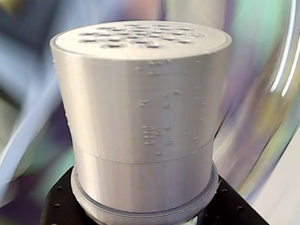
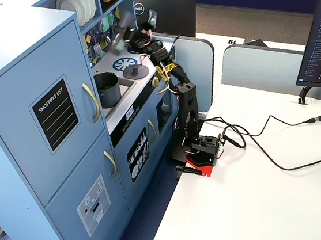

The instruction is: Put salt in the gray recipient

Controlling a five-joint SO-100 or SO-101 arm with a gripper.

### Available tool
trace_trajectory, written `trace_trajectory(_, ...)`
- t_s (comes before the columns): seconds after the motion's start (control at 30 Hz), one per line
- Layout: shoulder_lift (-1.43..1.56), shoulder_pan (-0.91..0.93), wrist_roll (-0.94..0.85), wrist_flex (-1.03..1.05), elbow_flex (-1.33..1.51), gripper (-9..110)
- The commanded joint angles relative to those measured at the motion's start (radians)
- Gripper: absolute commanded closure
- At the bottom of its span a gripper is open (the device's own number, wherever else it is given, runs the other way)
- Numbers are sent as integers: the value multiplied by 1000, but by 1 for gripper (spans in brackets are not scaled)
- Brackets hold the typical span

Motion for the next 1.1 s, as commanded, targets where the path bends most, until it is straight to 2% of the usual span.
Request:
trace_trajectory(0.0, 92, 158, -577, -64, 26, 101)
trace_trajectory(0.17, 138, 229, -703, -262, 262, 101)
trace_trajectory(0.43, 169, 279, -742, -425, 500, 101)
trace_trajectory(0.77, 155, 307, -673, -586, 623, 101)
trace_trajectory(1.07, 138, 282, -626, -649, 663, 101)
